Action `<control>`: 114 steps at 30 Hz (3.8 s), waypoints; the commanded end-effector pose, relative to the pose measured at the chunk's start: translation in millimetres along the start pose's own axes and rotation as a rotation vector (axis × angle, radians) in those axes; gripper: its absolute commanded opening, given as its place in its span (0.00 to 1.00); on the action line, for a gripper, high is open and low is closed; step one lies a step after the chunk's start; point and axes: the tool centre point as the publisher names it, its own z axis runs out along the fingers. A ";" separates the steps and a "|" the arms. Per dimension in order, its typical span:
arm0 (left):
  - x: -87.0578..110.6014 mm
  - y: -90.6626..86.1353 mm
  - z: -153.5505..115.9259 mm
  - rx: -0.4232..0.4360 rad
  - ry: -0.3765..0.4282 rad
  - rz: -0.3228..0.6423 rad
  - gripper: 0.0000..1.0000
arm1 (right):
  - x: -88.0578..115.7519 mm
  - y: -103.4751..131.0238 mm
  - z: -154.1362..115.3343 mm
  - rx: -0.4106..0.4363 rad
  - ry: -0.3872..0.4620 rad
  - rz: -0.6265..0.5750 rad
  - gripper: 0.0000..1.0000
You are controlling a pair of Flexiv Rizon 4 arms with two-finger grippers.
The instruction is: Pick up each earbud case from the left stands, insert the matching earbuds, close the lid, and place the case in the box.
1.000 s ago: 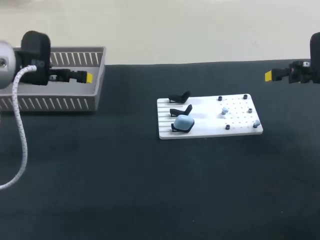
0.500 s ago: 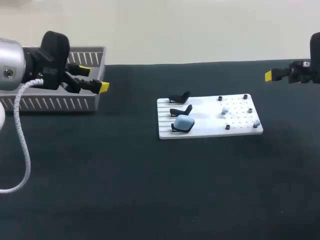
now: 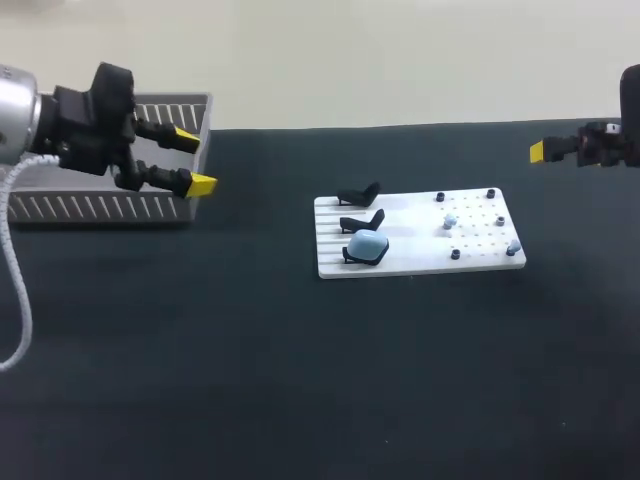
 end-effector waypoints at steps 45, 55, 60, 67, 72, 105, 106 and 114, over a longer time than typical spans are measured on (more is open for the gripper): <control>26.9 -36.6 150.5 0.359 -0.051 0.223 1.00 | 0.2 -0.5 -0.3 -0.002 0.000 -0.001 1.00; 33.6 -51.6 169.7 0.358 -0.041 0.235 0.90 | 0.2 -0.5 -0.3 -0.002 0.000 -0.001 1.00; 36.0 -54.8 176.1 0.365 -0.049 0.230 0.78 | 0.2 -0.5 -0.3 -0.002 0.000 -0.001 1.00; 35.6 -51.4 181.6 0.375 -0.057 0.233 0.75 | 0.2 -0.5 -0.3 -0.002 0.000 -0.001 1.00; 36.1 -45.0 186.3 0.384 -0.061 0.232 0.68 | 0.2 -0.5 -0.3 -0.002 0.000 -0.001 1.00; 37.4 -39.0 224.4 0.455 -0.088 0.225 0.52 | 0.2 -0.5 -0.3 -0.002 0.000 -0.001 1.00; 37.2 -39.2 224.9 0.456 -0.089 0.225 0.51 | 0.2 -0.5 -0.3 -0.002 0.000 -0.001 1.00; 37.7 -43.4 227.8 0.468 -0.100 0.222 0.55 | 0.2 -0.5 -0.3 -0.002 0.000 -0.001 1.00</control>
